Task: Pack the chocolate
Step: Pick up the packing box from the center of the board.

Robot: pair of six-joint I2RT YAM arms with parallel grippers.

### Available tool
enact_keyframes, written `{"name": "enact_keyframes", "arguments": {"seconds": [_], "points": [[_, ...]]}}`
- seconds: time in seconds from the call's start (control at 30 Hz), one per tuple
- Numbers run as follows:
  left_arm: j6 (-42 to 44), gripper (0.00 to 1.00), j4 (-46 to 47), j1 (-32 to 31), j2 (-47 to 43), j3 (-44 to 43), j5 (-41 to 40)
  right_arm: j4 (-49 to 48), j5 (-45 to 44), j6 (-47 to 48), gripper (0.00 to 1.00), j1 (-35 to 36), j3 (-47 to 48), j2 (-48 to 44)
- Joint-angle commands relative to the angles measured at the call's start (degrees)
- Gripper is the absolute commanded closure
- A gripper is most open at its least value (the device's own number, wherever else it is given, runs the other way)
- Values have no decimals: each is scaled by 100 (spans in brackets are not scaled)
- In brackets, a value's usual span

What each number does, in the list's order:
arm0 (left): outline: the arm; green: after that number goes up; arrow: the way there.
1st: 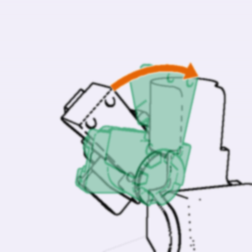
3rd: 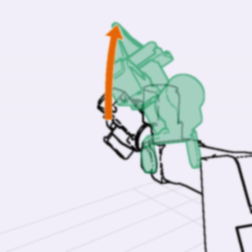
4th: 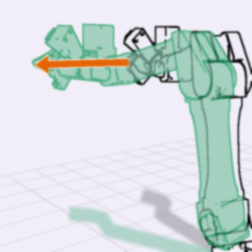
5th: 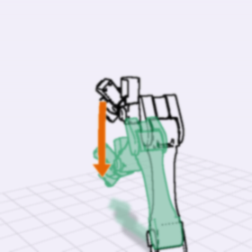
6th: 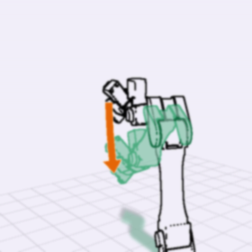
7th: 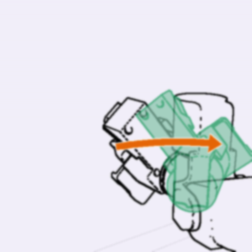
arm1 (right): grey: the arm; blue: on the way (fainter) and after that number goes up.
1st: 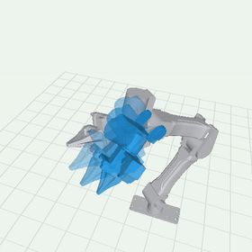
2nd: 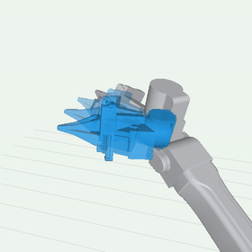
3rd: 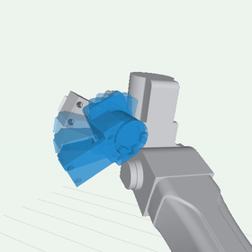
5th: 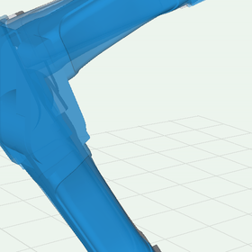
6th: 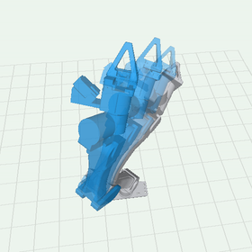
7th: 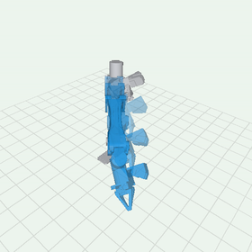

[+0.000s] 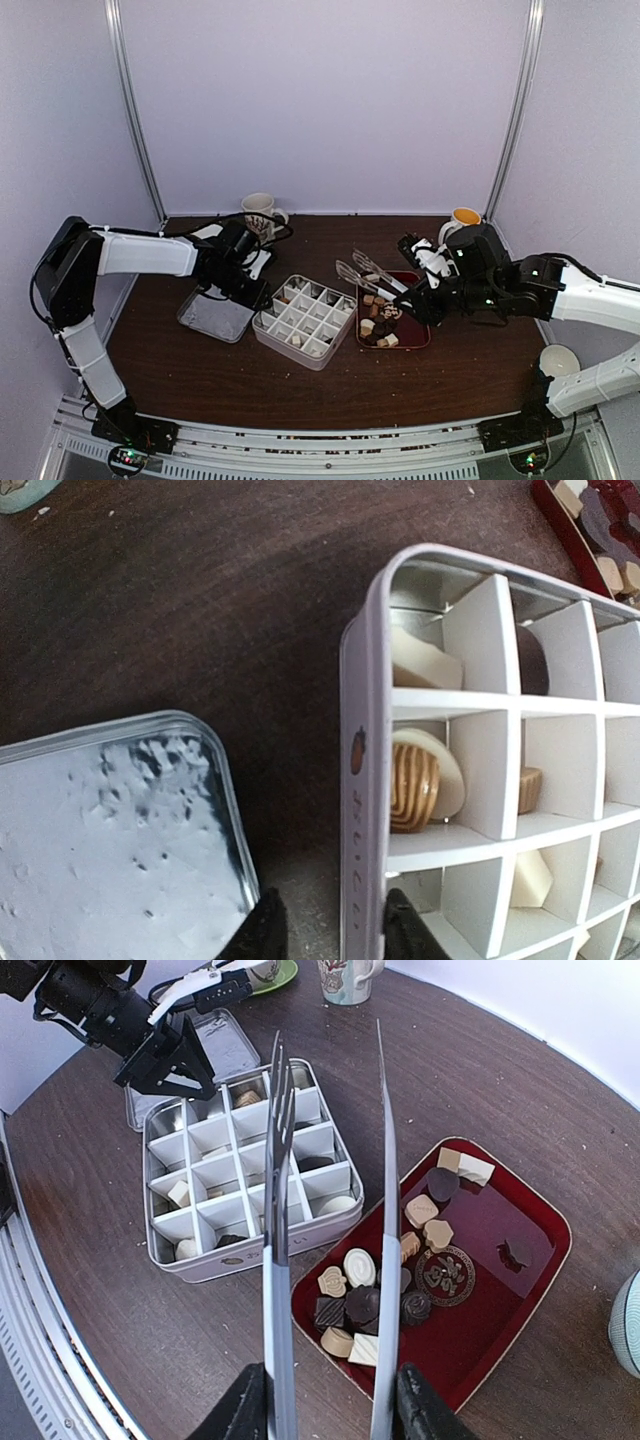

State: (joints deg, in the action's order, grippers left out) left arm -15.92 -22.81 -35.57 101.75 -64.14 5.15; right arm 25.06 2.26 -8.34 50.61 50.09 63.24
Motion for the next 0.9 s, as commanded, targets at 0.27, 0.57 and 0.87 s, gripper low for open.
{"name": "enact_keyframes", "arguments": {"seconds": [0.27,0.57,0.87], "points": [[229,100,-205,-319,58,-400,-1178,-145,-151,-19,59,-70,48,-58],[872,100,282,-646,-879,-153,-2187,-23,-366,-23,59,-87,60,-206],[2223,100,1220,-1232,-1705,424,-2948,25,-534,-3,59,-124,-10,-351]]}}
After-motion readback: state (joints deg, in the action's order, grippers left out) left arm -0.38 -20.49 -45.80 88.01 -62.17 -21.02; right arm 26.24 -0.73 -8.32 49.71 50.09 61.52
